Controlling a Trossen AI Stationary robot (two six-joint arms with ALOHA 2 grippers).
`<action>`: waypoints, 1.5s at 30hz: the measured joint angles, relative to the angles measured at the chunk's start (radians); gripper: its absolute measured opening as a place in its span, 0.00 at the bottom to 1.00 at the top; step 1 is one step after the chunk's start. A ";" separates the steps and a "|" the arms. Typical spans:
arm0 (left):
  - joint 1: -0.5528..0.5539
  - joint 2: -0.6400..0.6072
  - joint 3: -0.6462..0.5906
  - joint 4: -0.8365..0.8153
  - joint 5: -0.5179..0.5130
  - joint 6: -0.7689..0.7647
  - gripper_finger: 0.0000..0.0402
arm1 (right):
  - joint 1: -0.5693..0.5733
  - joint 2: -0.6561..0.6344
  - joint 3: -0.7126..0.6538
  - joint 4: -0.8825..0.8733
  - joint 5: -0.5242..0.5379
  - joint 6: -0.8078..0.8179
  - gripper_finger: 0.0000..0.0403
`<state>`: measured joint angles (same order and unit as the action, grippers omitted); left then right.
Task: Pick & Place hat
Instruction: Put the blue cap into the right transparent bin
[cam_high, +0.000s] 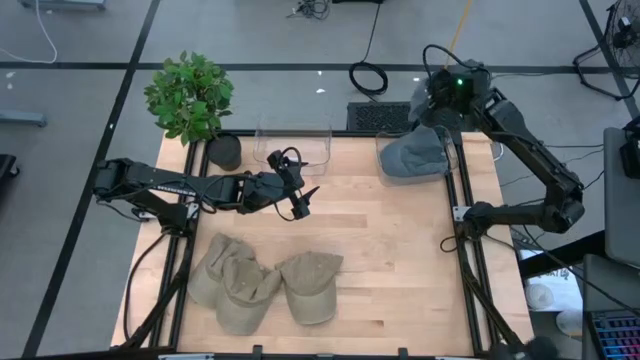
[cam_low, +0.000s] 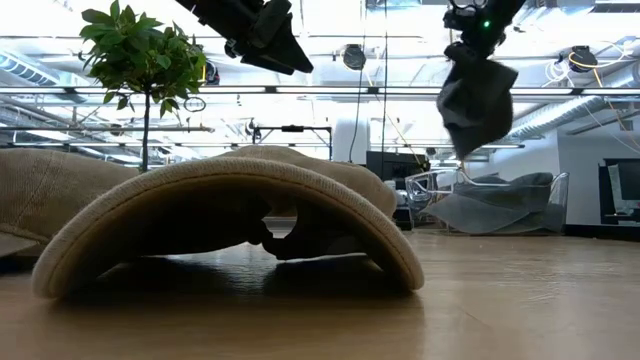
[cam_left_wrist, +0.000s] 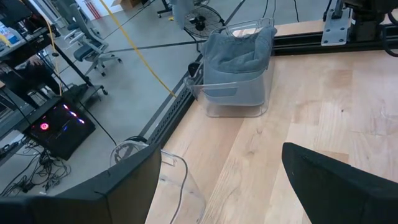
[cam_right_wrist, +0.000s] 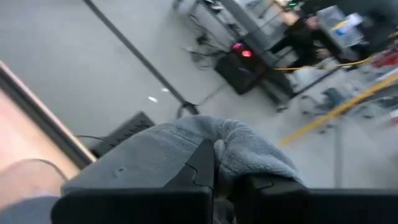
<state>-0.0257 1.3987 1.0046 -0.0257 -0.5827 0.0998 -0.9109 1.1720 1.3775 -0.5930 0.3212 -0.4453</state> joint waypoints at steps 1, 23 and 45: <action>0.000 0.000 0.000 0.000 0.000 0.000 0.85 | -0.009 0.008 0.000 0.006 -0.046 0.014 0.02; 0.000 0.000 0.000 0.000 0.000 0.000 0.85 | -0.072 0.040 0.000 -0.409 -0.819 0.054 0.02; 0.000 0.000 0.000 0.000 0.000 0.000 0.85 | -0.072 0.109 0.000 -0.601 -0.132 0.146 0.02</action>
<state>-0.0257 1.3987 1.0046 -0.0254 -0.5827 0.1001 -0.9833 1.2815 1.3773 -1.1935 0.1896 -0.2998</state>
